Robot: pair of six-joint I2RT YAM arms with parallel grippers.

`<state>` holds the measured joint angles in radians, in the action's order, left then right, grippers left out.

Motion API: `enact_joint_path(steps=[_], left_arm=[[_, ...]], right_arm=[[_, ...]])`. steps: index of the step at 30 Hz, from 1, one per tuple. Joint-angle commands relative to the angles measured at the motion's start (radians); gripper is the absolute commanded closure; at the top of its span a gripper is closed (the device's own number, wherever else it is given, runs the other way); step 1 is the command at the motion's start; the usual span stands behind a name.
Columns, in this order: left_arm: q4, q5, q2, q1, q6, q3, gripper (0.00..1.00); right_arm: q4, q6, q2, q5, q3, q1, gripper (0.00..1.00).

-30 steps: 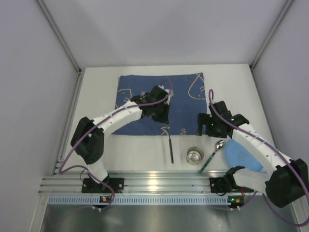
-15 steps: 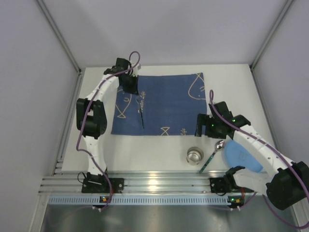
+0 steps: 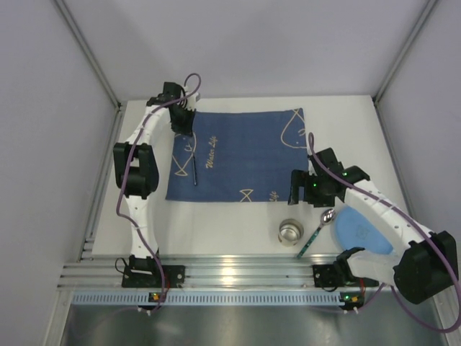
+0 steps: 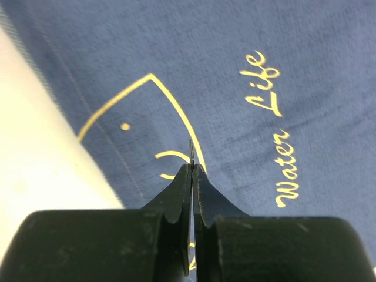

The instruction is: Set the dinner table for one person

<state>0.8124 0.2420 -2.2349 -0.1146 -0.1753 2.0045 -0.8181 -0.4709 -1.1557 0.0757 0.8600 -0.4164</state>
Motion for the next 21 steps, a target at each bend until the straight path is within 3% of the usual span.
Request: enact_joint_path(steps=[1,2,4,6,13,21], left_arm=[[-0.005,-0.075,-0.009,-0.003,-0.026,0.042,1.00],[-0.007,-0.119,-0.017,-0.003,-0.014,0.043,1.00],[-0.010,-0.115,-0.017,-0.003,-0.007,0.046,0.67],[-0.025,-0.128,-0.011,-0.003,0.003,0.037,0.47],[-0.084,-0.148,0.053,-0.005,0.078,0.028,0.29],[-0.179,-0.178,0.227,-0.007,0.226,-0.090,0.23]], right_arm=[[-0.018,0.023,-0.025,0.016,0.066,0.001,0.05],[-0.018,0.029,-0.035,0.019,0.077,0.001,0.05],[-0.019,0.032,-0.041,0.029,0.088,0.001,0.05],[-0.024,0.040,-0.039,0.036,0.103,-0.001,0.05],[-0.059,0.069,0.051,0.130,0.149,0.001,0.05],[-0.163,-0.008,0.174,0.107,0.073,-0.001,0.12]])
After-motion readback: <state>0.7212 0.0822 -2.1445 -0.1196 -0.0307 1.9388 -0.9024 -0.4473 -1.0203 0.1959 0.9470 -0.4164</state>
